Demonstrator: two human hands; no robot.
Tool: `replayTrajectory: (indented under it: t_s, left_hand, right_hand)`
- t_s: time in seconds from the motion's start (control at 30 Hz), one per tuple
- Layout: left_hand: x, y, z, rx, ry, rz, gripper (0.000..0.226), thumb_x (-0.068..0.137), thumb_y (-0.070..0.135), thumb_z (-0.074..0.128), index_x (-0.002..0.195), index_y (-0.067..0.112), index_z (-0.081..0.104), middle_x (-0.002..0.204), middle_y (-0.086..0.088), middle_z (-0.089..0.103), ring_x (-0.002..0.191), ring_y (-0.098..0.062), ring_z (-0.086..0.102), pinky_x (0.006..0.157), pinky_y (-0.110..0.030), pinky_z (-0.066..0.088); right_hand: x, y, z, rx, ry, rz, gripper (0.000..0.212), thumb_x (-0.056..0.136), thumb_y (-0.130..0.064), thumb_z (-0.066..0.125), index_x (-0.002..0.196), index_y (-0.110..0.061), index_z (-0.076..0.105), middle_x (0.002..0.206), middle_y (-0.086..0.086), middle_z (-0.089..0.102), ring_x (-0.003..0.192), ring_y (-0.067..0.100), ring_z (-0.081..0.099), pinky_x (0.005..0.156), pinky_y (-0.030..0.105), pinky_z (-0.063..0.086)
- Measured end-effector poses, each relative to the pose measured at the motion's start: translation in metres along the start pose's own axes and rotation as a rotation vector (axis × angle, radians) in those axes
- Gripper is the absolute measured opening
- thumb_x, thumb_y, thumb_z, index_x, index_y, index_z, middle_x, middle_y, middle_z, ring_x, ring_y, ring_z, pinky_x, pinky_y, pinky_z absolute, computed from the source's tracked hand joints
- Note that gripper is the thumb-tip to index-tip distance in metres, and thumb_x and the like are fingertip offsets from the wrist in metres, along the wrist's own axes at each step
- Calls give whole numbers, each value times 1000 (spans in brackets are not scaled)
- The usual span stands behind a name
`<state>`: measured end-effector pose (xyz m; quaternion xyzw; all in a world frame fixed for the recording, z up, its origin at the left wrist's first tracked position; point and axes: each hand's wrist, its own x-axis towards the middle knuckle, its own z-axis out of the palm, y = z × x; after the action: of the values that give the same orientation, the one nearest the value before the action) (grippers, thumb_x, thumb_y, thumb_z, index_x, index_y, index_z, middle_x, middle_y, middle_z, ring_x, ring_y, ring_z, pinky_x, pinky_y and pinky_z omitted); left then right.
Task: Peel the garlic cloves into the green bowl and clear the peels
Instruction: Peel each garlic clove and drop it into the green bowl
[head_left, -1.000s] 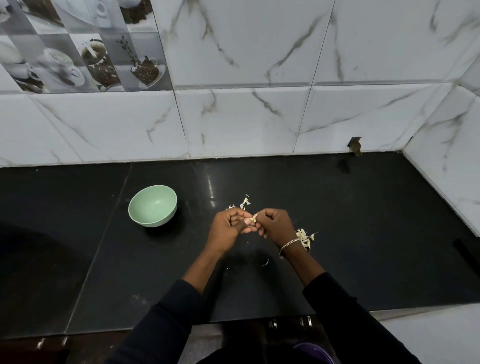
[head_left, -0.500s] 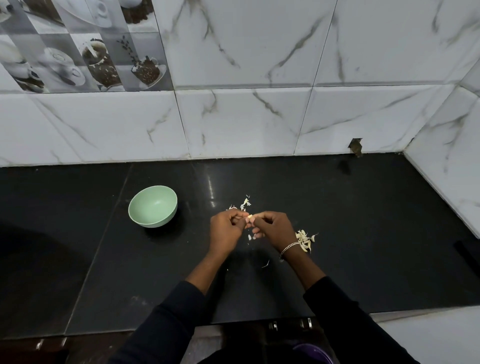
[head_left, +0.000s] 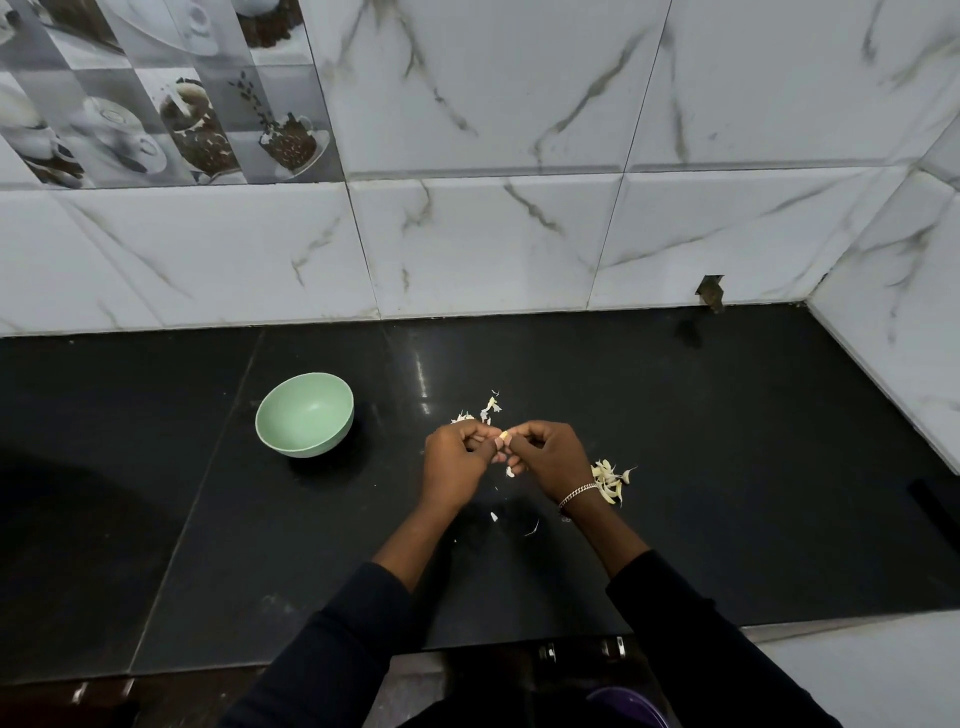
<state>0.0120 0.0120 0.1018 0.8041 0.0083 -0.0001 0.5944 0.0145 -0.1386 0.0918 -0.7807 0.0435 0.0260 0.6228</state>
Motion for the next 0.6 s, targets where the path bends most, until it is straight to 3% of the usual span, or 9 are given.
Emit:
replayTrajectory:
  t_s: [0.13, 0.23, 0.4, 0.6]
  left_hand:
    - [0, 3, -1, -93, -27, -38, 7, 89, -4, 69, 94, -3, 74, 74, -5, 75, 64, -8, 73, 63, -14, 55]
    - [2, 3, -1, -138, -49, -63, 7, 90, -4, 68, 94, -2, 74, 77, -10, 76, 69, -14, 75, 65, -17, 57]
    - [4, 4, 0, -186, -73, -106, 8, 91, -5, 66, 95, -3, 72, 75, -8, 76, 67, -13, 75, 64, -17, 56]
    - [7, 2, 0, -150, -27, -109, 9, 92, -4, 64, 96, -4, 72, 77, -12, 76, 65, -13, 74, 64, -20, 57]
  right_hand:
    - [0, -3, 0, -20, 13, -5, 9, 91, -2, 66, 83, -4, 71, 56, -1, 66, 46, 4, 60, 49, 16, 48]
    - [0, -3, 1, -4, 31, 0, 9, 89, -4, 69, 80, -5, 71, 56, 1, 66, 47, 9, 59, 48, 20, 49]
    - [3, 1, 2, 0, 45, 12, 9, 88, -4, 69, 80, -1, 71, 55, -2, 65, 48, 9, 58, 47, 21, 48]
    - [8, 1, 2, 32, -2, 11, 9, 91, -1, 65, 86, -1, 73, 64, 11, 68, 51, 12, 61, 51, 22, 51]
